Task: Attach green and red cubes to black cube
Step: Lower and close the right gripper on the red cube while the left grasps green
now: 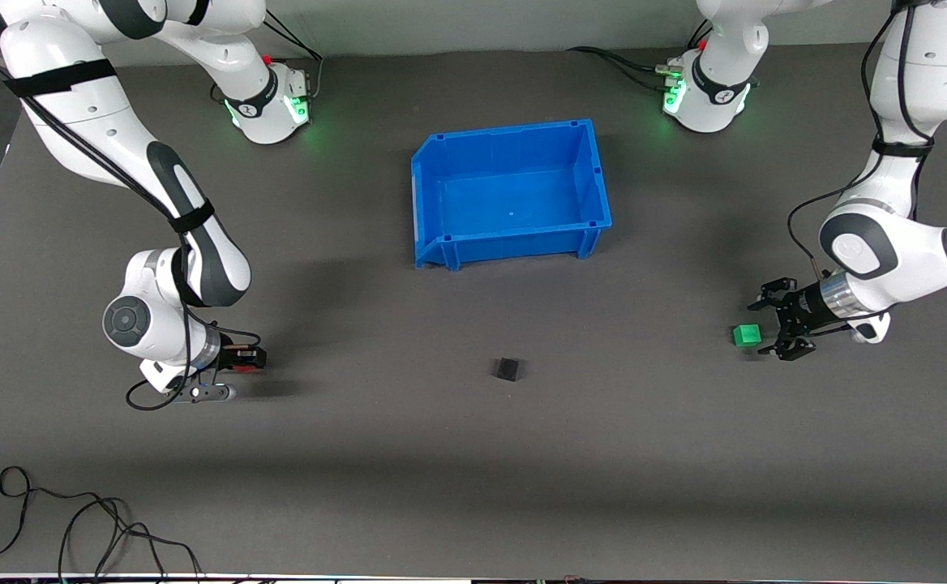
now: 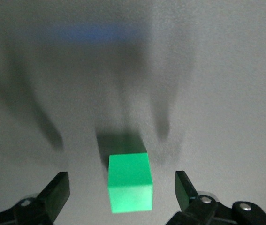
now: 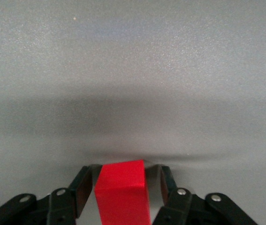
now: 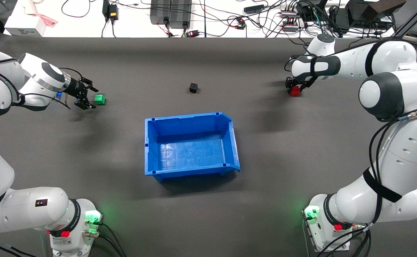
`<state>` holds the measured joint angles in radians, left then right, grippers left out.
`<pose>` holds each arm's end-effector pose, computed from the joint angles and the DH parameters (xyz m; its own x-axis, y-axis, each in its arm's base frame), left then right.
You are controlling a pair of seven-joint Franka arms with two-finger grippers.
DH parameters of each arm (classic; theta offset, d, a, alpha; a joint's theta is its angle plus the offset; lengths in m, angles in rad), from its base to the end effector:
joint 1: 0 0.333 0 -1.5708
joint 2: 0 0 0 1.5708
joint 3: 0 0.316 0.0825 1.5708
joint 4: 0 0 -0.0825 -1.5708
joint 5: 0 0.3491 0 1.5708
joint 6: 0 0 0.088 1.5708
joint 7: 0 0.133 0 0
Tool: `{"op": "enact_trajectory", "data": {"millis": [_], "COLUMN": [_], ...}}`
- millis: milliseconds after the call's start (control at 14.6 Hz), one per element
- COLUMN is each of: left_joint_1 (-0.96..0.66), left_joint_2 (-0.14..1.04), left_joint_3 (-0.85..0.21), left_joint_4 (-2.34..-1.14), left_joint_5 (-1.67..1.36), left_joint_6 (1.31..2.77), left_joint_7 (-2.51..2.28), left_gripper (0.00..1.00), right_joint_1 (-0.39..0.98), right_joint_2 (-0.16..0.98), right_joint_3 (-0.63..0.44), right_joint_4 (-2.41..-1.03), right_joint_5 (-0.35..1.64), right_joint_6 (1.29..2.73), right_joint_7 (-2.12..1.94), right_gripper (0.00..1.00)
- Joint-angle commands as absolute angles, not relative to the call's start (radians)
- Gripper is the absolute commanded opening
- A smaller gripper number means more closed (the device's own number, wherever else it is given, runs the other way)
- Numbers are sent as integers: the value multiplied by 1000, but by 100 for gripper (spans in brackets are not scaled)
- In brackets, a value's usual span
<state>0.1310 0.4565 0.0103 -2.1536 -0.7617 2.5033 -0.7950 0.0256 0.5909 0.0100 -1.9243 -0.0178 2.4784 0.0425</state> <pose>0.5322 0.0699 0.1807 0.0095 0.9169 -0.3990 0.9957 0.0280 0.0881 0.5987 0.0209 0.1789 0.9993 0.0056 -0.0365 0.0058 -1.0000 0.0064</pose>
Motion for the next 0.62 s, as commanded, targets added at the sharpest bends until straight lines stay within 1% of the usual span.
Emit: {"op": "enact_trajectory", "data": {"millis": [0,69,137,206,275,343,412,480,549], "left_joint_1": [120,120,120,121,121,121,121,123,123], "left_joint_2": [459,460,460,460,460,459,459,457,451], "left_joint_3": [12,12,12,12,12,11,11,12,12], "left_joint_4": [-2166,-2164,-2163,-2161,-2160,-2160,-2158,-2155,-2155], "left_joint_5": [-796,-796,-796,-795,-796,-795,-796,-796,-796], "left_joint_6": [2531,2531,2530,2528,2528,2526,2523,2520,2516], "left_joint_7": [-769,-769,-769,-769,-769,-769,-770,-770,-775], "left_gripper": [100,98,77,60,45,31,22,18,18], "right_joint_1": [17,17,17,15,15,15,14,12,9], "right_joint_2": [595,595,595,595,595,595,595,595,595], "right_joint_3": [14,14,12,12,12,14,12,14,14], "right_joint_4": [-1928,-1930,-1930,-1930,-1930,-1930,-1930,-1930,-1930], "right_joint_5": [-31,-31,-31,-31,-31,-31,-31,-31,-31], "right_joint_6": [2503,2503,2503,2503,2503,2503,2503,2503,2503], "right_joint_7": [26,26,26,26,26,26,26,26,26], "right_gripper": [61,58,57,55,53,49,41,27,8]}}
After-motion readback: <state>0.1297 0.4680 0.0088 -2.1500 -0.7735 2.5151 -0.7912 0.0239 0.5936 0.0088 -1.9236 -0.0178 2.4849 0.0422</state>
